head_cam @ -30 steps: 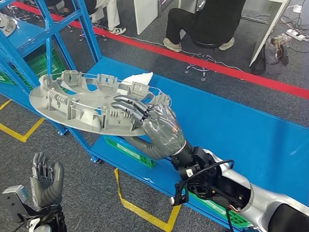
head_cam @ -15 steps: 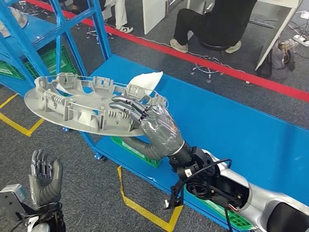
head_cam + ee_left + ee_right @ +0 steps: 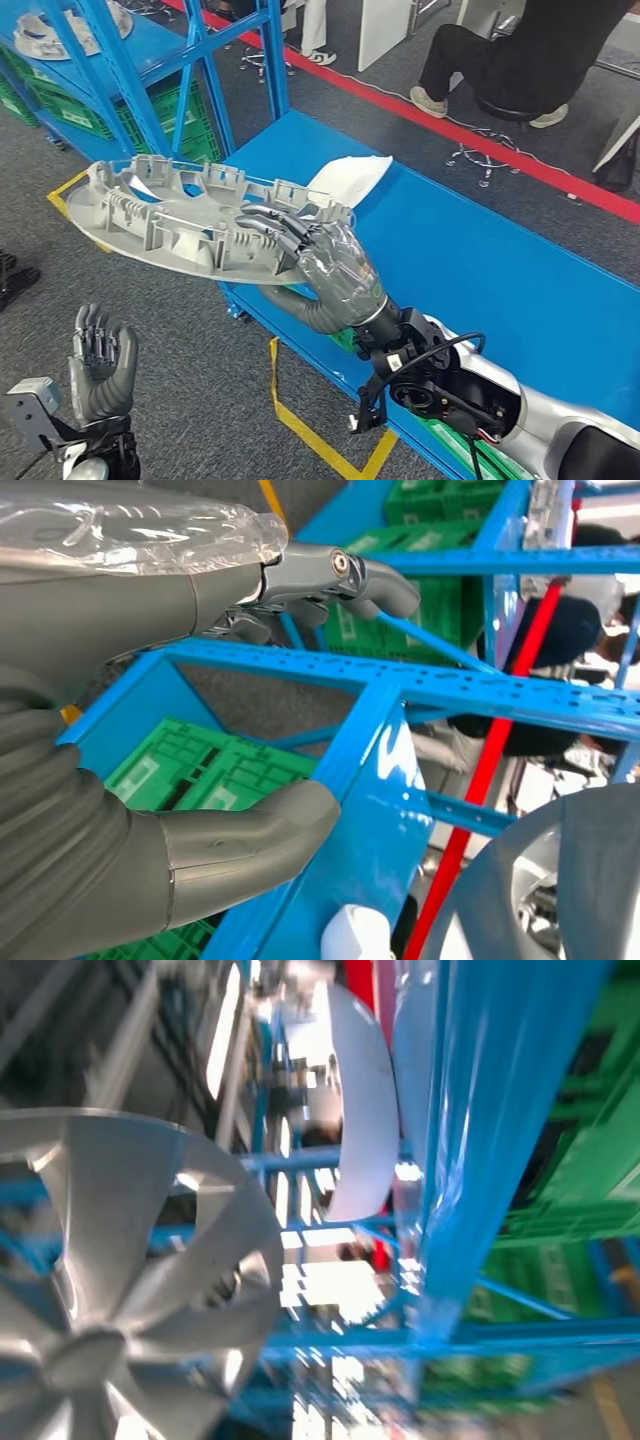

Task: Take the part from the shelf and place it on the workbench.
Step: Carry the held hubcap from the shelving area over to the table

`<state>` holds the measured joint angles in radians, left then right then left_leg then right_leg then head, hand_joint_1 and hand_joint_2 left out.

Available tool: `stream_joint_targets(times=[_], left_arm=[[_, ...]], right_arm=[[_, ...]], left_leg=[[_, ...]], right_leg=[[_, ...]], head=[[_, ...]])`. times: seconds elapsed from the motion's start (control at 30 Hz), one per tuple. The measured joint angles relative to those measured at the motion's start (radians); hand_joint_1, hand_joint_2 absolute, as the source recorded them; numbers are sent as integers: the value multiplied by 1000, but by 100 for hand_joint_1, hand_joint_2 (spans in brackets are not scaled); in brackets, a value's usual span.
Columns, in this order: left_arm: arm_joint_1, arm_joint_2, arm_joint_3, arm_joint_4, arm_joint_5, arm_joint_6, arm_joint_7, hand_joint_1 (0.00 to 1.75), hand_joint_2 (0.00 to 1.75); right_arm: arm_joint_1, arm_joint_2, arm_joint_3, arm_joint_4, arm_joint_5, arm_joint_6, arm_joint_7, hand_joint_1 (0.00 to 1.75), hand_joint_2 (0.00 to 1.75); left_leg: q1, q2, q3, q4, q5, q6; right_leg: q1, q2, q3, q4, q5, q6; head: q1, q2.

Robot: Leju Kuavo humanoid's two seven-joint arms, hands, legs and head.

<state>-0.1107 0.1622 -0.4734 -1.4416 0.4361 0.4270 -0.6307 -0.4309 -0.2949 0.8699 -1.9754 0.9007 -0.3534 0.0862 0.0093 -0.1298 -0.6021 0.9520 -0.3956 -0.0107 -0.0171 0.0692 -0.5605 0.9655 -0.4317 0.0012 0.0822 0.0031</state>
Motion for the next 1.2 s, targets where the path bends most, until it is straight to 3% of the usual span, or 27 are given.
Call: stream_joint_targets(times=[0.07,0.13,0.2,0.23,0.27,0.33,0.4,0.43,0.5,0.57,0.63,0.67,0.7,0.73,0.77,0.8,0.87,0.93,1.0,1.03,1.1,1.13,1.2], left_arm=[[-1,1,0,0,0,0,0,0,175],[-4,0,0,0,-1,0,0,0,175],[-2,0,0,1,-1,-1,0,0,175],[-1,0,0,2,-2,-3,0,0,175],[0,0,0,2,-3,-4,0,0,175],[-1,0,0,3,-6,-5,0,0,175],[-3,-1,0,3,-7,-7,0,0,175],[-3,-1,0,3,-8,-9,0,0,175],[-1,-2,0,3,-8,-11,0,0,175],[-2,-2,0,3,-9,-12,0,0,175],[-3,-6,0,3,-12,-13,0,0,175],[-2,-7,0,3,-14,-13,0,0,175],[-1,-9,0,3,-15,-13,0,0,175],[1,-9,0,3,-16,-13,1,0,175],[2,-9,0,3,-17,-13,1,0,175],[2,-10,0,3,-18,-12,1,0,175],[2,-11,0,3,-20,-11,1,0,175],[4,-12,0,3,-21,-10,3,0,175],[8,-12,0,3,-23,-7,5,0,175],[9,-11,0,2,-23,-6,5,0,175],[7,-10,0,2,-25,-5,6,0,175],[6,-11,0,2,-25,-5,7,0,175],[5,-11,0,3,-26,-5,11,0,175]], right_arm=[[0,0,0,0,0,-1,0,175,175],[0,0,0,0,0,-2,0,175,175],[1,0,0,1,0,-2,0,175,175],[2,0,1,1,-1,-2,-1,175,175],[2,0,2,2,-2,-3,-1,175,175],[2,0,2,2,-4,-3,-2,175,175],[1,0,3,3,-5,-5,-2,175,175],[1,0,3,3,-6,-6,-2,175,175],[0,0,4,3,-7,-7,-2,175,175],[1,0,4,4,-8,-9,-2,175,175],[5,0,4,4,-10,-15,-2,175,175],[9,0,4,5,-10,-19,-2,175,175],[14,0,4,6,-10,-21,-3,175,175],[20,0,4,7,-11,-23,-3,175,175],[24,0,4,9,-11,-24,-4,175,175],[27,0,4,11,-12,-25,-4,175,175],[29,0,4,12,-14,-26,-6,175,175],[30,0,4,13,-15,-29,-8,175,175],[31,0,3,14,-16,-31,-7,175,175],[32,0,3,15,-17,-32,-7,175,175],[34,0,2,16,-19,-33,-7,175,175],[34,0,2,17,-20,-34,-7,175,175],[36,0,2,19,-23,-36,-8,175,175]], left_leg=[[-5,46,-24,47,-29,-10],[-4,102,-89,173,-89,-18],[1,117,-150,286,-121,-26],[3,121,-156,292,-112,-29],[5,127,-139,256,-86,-31],[5,169,-63,110,-22,-31],[0,200,-11,10,8,-21],[-3,201,-5,-3,8,-14],[-5,175,-5,-5,9,1],[-1,153,1,-11,11,15],[1,131,4,-13,12,25],[0,119,5,-12,12,28],[-2,106,5,-12,11,29],[-3,92,6,-11,10,29],[-3,78,7,-10,9,29],[-4,64,9,-8,8,28],[-4,41,8,-4,6,24],[-3,21,1,-1,6,16],[0,5,-5,-2,10,5],[-2,14,-8,2,6,-1],[-6,63,-38,63,-32,-13],[-5,92,-70,126,-63,-19],[1,115,-140,261,-113,-30]], right_leg=[[-3,-28,8,-11,3,-9],[-1,-57,10,-14,3,-16],[0,-87,10,-13,1,-18],[0,-101,10,-13,0,-18],[-1,-115,11,-13,-2,-16],[0,-138,16,-13,-7,-9],[5,-157,20,-12,-13,1],[8,-167,23,-12,-16,7],[6,-181,28,-12,-23,20],[0,-149,14,28,-53,29],[-1,-96,-41,152,-115,33],[-1,-83,-79,226,-142,33],[0,-76,-109,281,-155,33],[0,-73,-123,298,-148,32],[0,-70,-119,276,-121,29],[0,-63,-97,215,-80,24],[-1,-27,-41,75,-12,15],[-1,-2,-8,9,2,11],[-1,-15,3,-1,0,7],[-3,-25,7,-7,3,4],[-8,-47,13,-17,7,-5],[-7,-58,14,-19,7,-8],[-5,-83,14,-19,6,-12]], head=[[-6,0],[-13,0],[-13,0],[-14,0],[-14,0],[-15,0],[-14,0],[-12,0],[-8,0],[-6,0],[-1,0],[2,0],[3,0],[4,0],[5,0],[6,0],[7,0],[6,0],[7,0],[5,0],[-2,0],[-6,0],[-9,0]])
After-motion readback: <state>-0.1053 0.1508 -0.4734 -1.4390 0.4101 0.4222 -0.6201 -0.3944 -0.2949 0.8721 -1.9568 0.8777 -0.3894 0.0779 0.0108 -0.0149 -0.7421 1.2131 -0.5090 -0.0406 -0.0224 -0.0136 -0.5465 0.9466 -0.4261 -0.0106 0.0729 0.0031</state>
